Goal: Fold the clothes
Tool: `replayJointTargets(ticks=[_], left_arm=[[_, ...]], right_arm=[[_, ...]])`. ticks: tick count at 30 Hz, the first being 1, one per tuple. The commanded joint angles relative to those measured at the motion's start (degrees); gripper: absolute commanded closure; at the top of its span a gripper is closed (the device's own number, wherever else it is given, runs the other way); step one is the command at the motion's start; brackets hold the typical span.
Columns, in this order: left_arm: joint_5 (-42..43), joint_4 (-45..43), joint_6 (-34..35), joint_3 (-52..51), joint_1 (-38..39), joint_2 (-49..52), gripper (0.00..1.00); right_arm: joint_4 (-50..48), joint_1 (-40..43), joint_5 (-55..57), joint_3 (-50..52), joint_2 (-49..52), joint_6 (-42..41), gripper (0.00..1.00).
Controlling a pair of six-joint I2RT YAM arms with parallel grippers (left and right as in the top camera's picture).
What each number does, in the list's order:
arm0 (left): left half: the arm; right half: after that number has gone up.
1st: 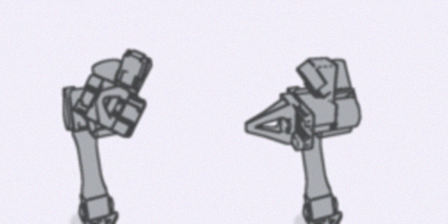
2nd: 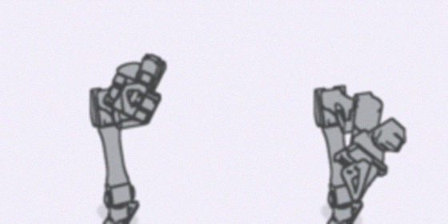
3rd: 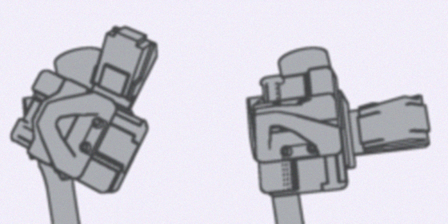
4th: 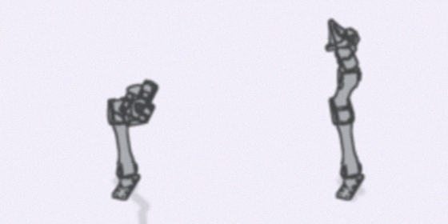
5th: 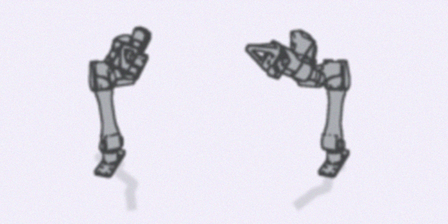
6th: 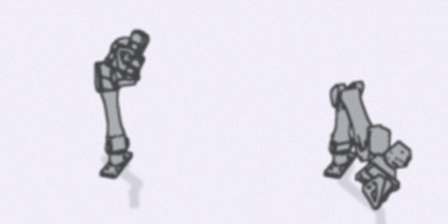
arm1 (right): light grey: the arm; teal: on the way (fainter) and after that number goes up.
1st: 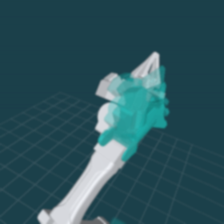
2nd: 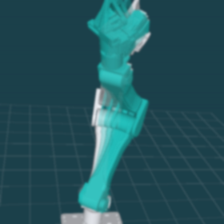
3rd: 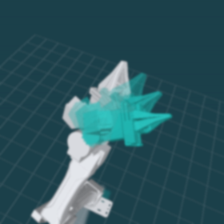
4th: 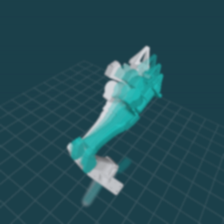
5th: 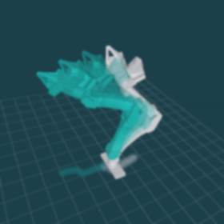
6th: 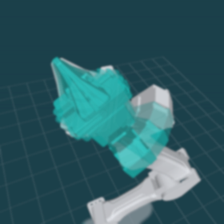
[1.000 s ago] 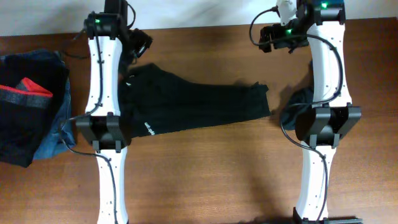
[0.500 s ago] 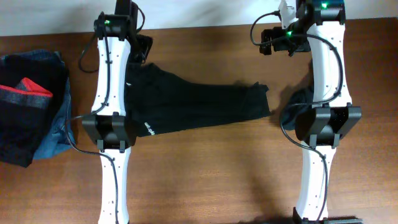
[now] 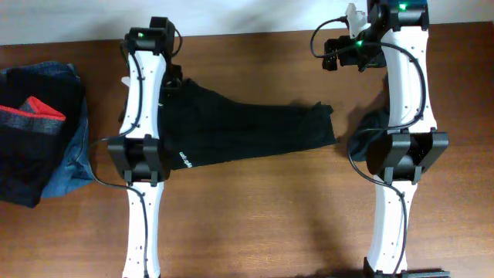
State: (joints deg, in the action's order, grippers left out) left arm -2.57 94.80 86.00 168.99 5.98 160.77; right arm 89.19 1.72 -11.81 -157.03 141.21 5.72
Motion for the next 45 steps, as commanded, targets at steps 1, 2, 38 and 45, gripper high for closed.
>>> replayJointTargets(ticks=[1,2,38,45], left_arm=[[-1.57,-0.46,0.76,-0.28,-0.79,1.31,0.52],[-1.90,-0.68,0.76,-0.28,-0.90,1.55,0.52],[-1.33,1.92,-7.02,10.88,-3.15,-1.99,0.99],[0.44,1.92,-15.54,10.84,-2.62,-4.92,0.99]], right_arm=[[0.50,-0.31,0.52,-0.70,-1.14,-0.63,0.02],[0.76,-0.31,0.52,-0.70,-1.14,-0.63,0.01],[1.44,-0.26,0.50,-0.70,-1.11,-0.63,0.01],[1.31,-0.26,0.50,-0.70,-1.14,-0.63,0.01]])
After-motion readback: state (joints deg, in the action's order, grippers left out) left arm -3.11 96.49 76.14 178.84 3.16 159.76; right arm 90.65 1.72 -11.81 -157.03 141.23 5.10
